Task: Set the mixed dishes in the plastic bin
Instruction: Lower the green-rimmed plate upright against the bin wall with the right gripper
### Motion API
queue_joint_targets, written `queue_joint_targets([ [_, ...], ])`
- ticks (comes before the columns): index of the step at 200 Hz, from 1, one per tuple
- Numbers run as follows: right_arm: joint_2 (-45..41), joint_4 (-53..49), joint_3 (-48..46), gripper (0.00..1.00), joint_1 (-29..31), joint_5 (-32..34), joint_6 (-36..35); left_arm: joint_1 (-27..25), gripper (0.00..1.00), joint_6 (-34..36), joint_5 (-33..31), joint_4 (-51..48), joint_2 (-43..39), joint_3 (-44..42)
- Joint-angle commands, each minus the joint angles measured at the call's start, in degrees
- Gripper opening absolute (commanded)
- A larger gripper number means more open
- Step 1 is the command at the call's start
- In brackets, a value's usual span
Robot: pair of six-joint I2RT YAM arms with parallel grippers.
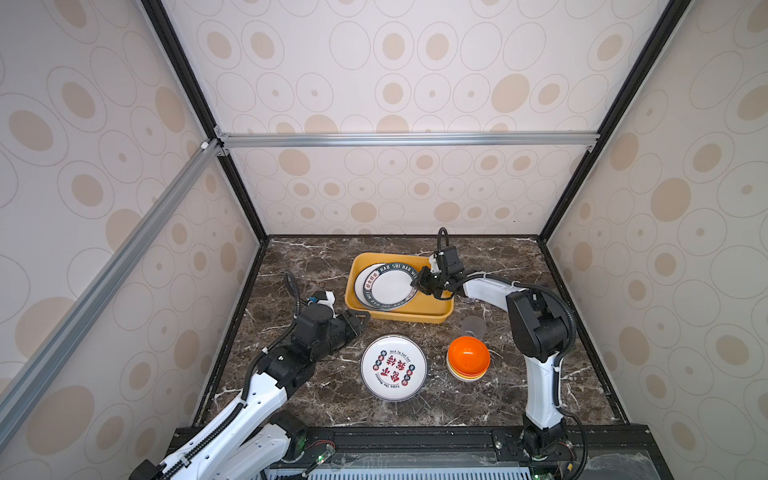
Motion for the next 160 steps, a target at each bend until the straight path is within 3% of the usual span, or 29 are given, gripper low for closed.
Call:
queue_joint_targets([
  [1,1.0,1.1,1.6,0.06,0.2,-0.2,0.9,0.4,0.50,0.0,-0.6,-0.4,-1.1,-0.2],
  [17,1.3,-0.1,1.8,0.14,0.3,0.2,0.8,0.5,0.50,-0.1,-0.8,-0.4,-1.3,-0.5],
  [44,1.7,-2.4,2.5,0.20,0.3,0.5,0.4,0.5,0.50,-0.2,-0.7,-0.4,-1.5,-0.6],
  [160,4.0,-9.4,7.9,0.20,1.1,1.0,-1.7,0.6,0.50,-0.7,-0.3,-0.2,-2.5,-2.1],
])
